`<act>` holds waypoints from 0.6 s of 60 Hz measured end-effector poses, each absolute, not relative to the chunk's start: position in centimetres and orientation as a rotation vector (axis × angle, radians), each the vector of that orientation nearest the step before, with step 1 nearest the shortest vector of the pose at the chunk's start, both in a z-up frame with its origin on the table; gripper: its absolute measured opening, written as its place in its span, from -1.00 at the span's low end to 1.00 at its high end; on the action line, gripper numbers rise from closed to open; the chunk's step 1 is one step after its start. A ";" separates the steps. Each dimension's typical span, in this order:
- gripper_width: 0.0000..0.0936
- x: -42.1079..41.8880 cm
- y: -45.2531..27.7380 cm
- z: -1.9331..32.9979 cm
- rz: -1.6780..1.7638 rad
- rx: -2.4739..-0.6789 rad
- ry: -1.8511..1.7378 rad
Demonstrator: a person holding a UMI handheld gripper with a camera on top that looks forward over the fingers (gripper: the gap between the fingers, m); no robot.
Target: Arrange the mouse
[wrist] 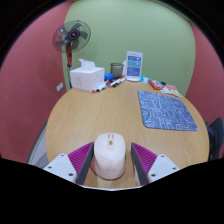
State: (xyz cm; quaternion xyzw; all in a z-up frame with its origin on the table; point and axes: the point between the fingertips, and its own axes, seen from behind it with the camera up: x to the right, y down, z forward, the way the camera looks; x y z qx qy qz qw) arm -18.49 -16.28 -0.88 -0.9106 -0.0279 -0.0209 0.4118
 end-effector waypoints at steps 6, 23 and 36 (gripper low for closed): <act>0.31 -18.8 -15.6 -1.0 -0.006 -2.284 -0.002; -0.19 -20.3 -14.1 2.4 0.060 -2.249 -0.055; -0.19 -18.9 -5.4 20.7 0.177 -1.932 -0.129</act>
